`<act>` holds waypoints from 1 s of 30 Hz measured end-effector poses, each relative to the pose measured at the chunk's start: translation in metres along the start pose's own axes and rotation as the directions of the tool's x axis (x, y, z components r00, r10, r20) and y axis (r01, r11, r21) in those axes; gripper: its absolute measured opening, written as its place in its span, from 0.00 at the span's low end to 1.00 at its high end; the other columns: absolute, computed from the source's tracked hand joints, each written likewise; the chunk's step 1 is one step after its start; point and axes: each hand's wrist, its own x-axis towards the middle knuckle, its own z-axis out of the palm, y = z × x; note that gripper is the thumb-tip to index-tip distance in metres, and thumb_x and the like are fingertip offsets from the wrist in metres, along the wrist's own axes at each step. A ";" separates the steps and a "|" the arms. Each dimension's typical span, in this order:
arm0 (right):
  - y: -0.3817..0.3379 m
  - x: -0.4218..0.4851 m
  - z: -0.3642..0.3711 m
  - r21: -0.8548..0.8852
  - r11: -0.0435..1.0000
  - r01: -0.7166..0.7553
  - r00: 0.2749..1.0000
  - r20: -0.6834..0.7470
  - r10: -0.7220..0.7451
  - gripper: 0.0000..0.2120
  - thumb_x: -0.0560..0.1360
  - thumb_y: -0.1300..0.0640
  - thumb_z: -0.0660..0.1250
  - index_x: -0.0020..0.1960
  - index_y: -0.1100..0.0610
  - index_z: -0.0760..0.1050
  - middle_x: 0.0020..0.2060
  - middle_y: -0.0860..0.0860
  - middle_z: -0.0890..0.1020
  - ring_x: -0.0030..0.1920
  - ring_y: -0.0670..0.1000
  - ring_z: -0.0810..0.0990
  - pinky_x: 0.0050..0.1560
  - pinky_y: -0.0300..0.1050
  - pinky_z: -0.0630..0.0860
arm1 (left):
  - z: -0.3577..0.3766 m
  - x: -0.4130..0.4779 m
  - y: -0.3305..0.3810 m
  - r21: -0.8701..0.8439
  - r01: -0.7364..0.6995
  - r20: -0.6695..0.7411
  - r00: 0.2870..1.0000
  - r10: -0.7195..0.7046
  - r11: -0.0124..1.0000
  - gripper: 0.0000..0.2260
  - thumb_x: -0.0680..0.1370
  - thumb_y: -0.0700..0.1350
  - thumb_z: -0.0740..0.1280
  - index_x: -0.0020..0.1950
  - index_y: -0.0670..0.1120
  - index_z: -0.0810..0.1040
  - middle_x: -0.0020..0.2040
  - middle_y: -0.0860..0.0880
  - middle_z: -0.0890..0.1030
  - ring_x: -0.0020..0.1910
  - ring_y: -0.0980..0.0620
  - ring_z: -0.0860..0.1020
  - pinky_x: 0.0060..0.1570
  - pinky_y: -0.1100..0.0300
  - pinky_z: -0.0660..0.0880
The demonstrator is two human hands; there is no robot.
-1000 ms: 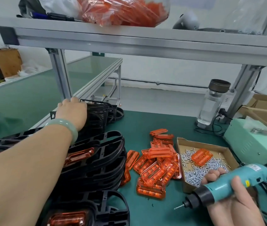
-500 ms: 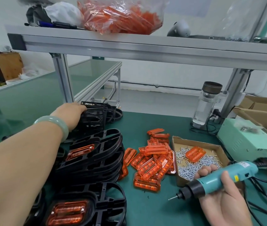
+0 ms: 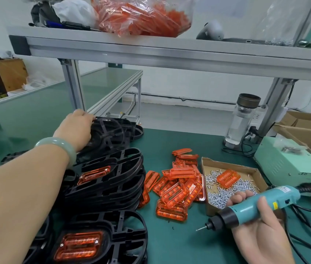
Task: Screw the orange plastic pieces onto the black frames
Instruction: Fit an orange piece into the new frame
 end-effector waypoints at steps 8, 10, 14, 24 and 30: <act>-0.003 -0.001 0.000 0.026 1.000 -0.008 0.999 0.045 0.007 0.44 0.38 0.52 0.87 0.50 0.56 0.72 0.37 0.51 0.79 0.35 0.47 0.81 0.46 0.45 0.80 | -0.049 0.004 0.032 -0.425 0.115 -0.332 0.903 -0.273 0.898 0.12 0.72 0.35 0.62 0.53 0.45 0.79 0.43 0.44 0.79 0.42 0.42 0.76 0.46 0.50 0.75; -0.004 -0.003 -0.001 0.031 1.000 -0.001 0.998 0.067 -0.001 0.43 0.41 0.52 0.87 0.51 0.56 0.72 0.38 0.51 0.79 0.35 0.48 0.80 0.46 0.45 0.80 | -0.066 0.001 0.054 -0.601 0.042 -0.314 0.906 -0.284 0.798 0.10 0.72 0.36 0.64 0.44 0.52 0.79 0.38 0.50 0.80 0.40 0.46 0.78 0.46 0.52 0.77; -0.003 -0.006 -0.002 0.053 0.996 0.067 0.990 0.117 -0.073 0.25 0.62 0.51 0.77 0.52 0.57 0.70 0.39 0.50 0.77 0.37 0.46 0.78 0.42 0.43 0.81 | -0.086 -0.019 0.106 -0.943 -0.034 -0.133 0.950 -0.283 0.330 0.13 0.72 0.33 0.66 0.42 0.52 0.81 0.40 0.54 0.83 0.41 0.53 0.83 0.47 0.55 0.81; -0.024 -0.003 -0.003 0.139 0.975 0.173 0.982 0.056 -0.182 0.08 0.72 0.53 0.63 0.47 0.55 0.67 0.34 0.48 0.79 0.37 0.46 0.79 0.45 0.43 0.79 | -0.069 -0.102 0.175 -0.901 -0.105 -0.040 0.986 0.161 0.420 0.15 0.70 0.33 0.71 0.44 0.54 0.77 0.33 0.61 0.81 0.34 0.68 0.78 0.37 0.76 0.72; -0.025 -0.002 0.000 0.108 0.983 0.148 0.989 -0.030 -0.146 0.08 0.82 0.53 0.58 0.45 0.54 0.69 0.33 0.47 0.79 0.35 0.45 0.80 0.53 0.43 0.78 | -0.056 -0.134 0.193 -0.676 -0.307 0.139 0.840 0.525 0.670 0.16 0.68 0.38 0.69 0.54 0.50 0.80 0.39 0.61 0.78 0.37 0.68 0.76 0.41 0.78 0.70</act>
